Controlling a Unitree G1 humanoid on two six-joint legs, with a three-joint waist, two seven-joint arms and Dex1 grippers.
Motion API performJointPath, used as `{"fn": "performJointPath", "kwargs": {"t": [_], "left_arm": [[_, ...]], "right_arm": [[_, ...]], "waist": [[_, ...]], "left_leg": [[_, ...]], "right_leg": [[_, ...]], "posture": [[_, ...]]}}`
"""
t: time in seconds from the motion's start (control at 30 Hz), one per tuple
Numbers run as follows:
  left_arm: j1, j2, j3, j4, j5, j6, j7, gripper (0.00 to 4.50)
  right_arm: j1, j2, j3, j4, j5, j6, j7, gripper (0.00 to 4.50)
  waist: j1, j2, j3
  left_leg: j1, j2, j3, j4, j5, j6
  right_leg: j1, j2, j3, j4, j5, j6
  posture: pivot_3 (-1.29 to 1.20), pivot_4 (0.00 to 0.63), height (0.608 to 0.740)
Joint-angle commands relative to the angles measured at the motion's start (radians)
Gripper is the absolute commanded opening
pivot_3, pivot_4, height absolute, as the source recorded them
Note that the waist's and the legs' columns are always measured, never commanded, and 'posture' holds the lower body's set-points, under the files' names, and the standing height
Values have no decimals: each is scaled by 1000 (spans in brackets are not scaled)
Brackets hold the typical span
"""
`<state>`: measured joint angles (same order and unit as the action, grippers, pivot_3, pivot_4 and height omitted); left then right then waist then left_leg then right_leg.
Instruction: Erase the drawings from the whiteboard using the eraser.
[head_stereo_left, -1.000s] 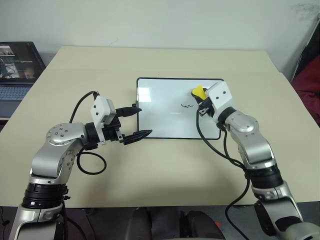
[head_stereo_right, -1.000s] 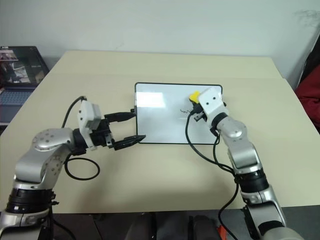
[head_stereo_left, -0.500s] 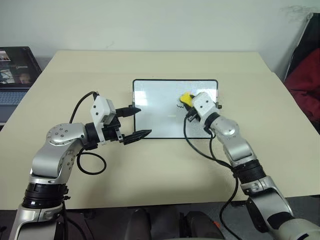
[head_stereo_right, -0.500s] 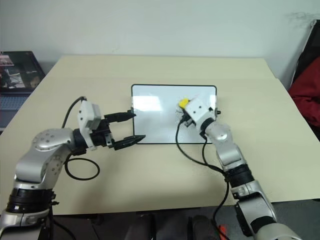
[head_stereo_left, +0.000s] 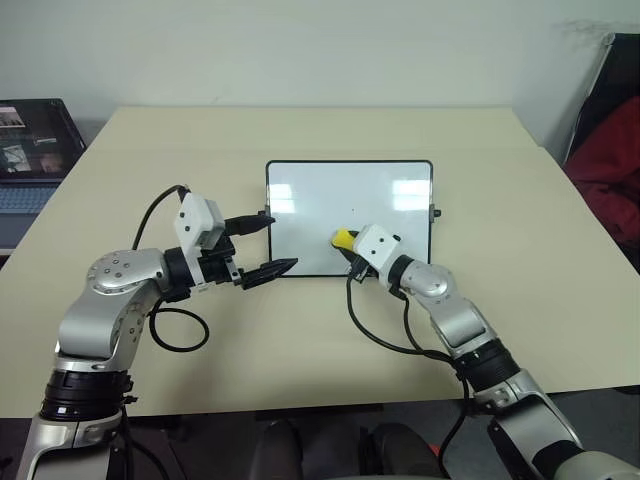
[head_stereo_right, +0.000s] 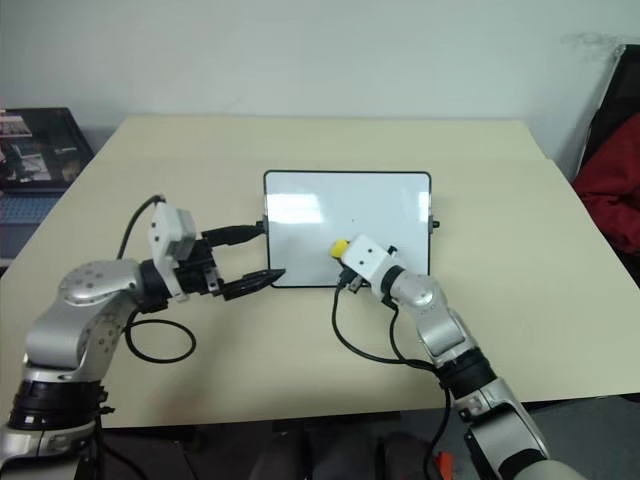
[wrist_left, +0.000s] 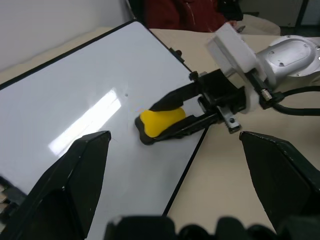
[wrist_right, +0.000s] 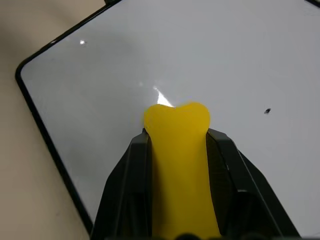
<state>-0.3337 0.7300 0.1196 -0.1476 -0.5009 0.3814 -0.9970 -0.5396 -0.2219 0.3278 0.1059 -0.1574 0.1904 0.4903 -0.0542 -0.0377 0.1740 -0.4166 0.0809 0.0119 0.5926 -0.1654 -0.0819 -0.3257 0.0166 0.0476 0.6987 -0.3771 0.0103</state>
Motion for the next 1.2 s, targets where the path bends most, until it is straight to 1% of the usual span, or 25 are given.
{"fn": "performJointPath", "kwargs": {"t": [0.03, 0.1, 0.17, 0.27, 0.37, 0.47, 0.57, 0.73, 0.87, 0.97, 1.1, 1.2], "left_arm": [[-1, 11, 40, 7, 6, -18, 14, 4500], [0, 11, 45, 19, 11, -21, 19, 4500], [4, 10, 50, 41, 24, -35, 28, 4500], [10, 9, 45, 49, 29, -44, 29, 4500], [8, 3, 34, 45, 32, -45, 27, 4500], [6, -1, 31, 38, 35, -44, 29, 4500], [13, 0, 35, 24, 31, -38, 30, 4500], [25, 2, 43, 6, 26, -29, 32, 4500], [24, 1, 43, 0, 23, -24, 34, 4500], [21, -1, 40, -2, 23, -21, 35, 4500], [15, -7, 33, 2, 24, -23, 34, 4500], [15, -11, 31, 2, 25, -23, 34, 4500]], "right_arm": [[-58, -9, -80, -218, 63, 89, 30, 1119], [-80, -13, -101, -249, 67, 116, 23, 1119], [-141, -26, -138, -209, 53, 105, -9, 1119], [-220, -39, -152, -69, 18, 45, -65, 1119], [-276, -26, -113, 144, -27, -62, -112, 1119], [-281, 20, -82, 330, -46, -155, -147, 1119], [-247, 44, -59, 391, -57, -197, -143, 1118], [-127, 63, 0, 414, -72, -218, -101, 1118], [-76, 70, 18, 430, -75, -198, -77, 1117], [-58, 71, 34, 409, -72, -193, -50, 1117], [-52, 83, 31, 288, -49, -168, -16, 1117], [-83, 87, -16, 115, -18, -106, -8, 1117]], "waist": [[5, 0, 0], [8, 0, 0], [12, 0, 0], [16, 0, 0], [19, 0, 0], [17, 0, 0], [6, -1, -1], [3, -3, -2], [-2, -2, -2], [-3, -2, -2], [-2, -2, -2], [0, -1, -1]], "left_leg": [[-7, 0, 0, 0, 0, 0], [-16, 0, 0, 0, 0, -1], [-17, 0, 1, -1, 0, -2], [-18, -1, 4, -2, -1, -2], [-17, -1, 5, -2, -1, -2], [-17, -1, 5, -2, -1, -2], [-15, 0, 5, -1, -1, -2], [-8, 0, 4, 0, -1, -2], [6, 0, 3, -1, -1, -1], [18, 0, 2, -1, 0, 0], [18, 1, -1, -1, 1, 2], [14, 1, -1, -1, 1, 2]], "right_leg": [[-7, 0, 0, 1, 1, -1], [-16, 1, -1, 2, 3, -3], [-17, 1, -2, -1, 2, -3], [-17, 0, -1, -3, 2, -3], [-17, 0, 0, -4, 1, -3], [-17, 0, 0, -2, 2, -3], [-15, 0, 0, -1, 1, -3], [-7, 0, -1, 0, 2, -3], [6, 0, -1, -1, 0, 0], [12, -2, 0, -1, -1, 0], [11, -2, 0, -1, 0, 0], [8, -2, 1, -1, 0, 0]], "posture": [[0, 150, 740], [0, 150, 740], [0, 150, 740], [0, 150, 740], [0, 150, 740], [0, 150, 740], [0, 150, 740], [0, 150, 740], [0, 150, 740], [0, 150, 740], [0, 150, 740], [0, 150, 740]]}}
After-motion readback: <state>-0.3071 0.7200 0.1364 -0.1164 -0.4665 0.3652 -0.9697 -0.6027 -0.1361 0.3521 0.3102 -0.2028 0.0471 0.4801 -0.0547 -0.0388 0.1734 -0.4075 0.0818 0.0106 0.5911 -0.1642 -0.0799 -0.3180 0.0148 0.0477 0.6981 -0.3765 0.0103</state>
